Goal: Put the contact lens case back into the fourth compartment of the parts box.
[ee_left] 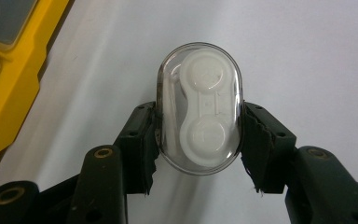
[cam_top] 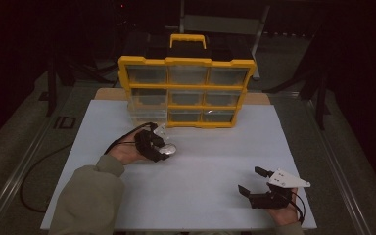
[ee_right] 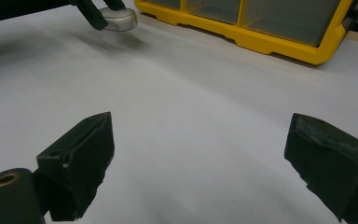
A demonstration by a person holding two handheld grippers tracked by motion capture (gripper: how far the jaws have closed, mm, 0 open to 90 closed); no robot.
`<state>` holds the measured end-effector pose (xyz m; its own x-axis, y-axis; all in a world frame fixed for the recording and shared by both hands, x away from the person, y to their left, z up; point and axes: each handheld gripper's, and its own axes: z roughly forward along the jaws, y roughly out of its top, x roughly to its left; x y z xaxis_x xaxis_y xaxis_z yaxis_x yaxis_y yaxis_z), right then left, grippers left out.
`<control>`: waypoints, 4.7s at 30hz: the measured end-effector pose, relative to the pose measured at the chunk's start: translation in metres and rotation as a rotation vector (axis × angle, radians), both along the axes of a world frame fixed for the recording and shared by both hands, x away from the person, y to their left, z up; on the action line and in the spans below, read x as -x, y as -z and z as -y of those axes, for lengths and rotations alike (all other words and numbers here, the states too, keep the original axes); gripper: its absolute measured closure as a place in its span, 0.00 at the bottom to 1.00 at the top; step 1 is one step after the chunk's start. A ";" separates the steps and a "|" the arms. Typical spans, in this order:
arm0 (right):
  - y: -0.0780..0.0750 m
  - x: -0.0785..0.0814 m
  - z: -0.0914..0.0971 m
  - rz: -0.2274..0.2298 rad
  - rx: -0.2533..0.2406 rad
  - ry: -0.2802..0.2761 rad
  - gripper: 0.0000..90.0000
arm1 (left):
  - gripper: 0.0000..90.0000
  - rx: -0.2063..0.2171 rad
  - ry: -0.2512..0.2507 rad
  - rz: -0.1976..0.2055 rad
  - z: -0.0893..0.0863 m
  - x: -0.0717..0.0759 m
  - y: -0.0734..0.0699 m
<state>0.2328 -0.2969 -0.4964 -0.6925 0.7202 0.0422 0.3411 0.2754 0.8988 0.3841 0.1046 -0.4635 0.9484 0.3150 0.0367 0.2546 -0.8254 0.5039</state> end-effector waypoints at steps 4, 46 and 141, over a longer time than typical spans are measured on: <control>0.000 0.000 0.000 -0.001 0.000 -0.002 0.09 | 0.55 -0.010 -0.004 -0.005 -0.002 0.003 -0.005; 0.000 0.000 0.000 -0.004 -0.004 -0.004 0.09 | 0.55 0.062 0.044 0.021 -0.025 0.013 -0.057; 0.000 0.000 0.001 -0.011 -0.009 -0.002 0.09 | 0.55 0.042 -0.152 0.066 -0.063 -0.040 -0.154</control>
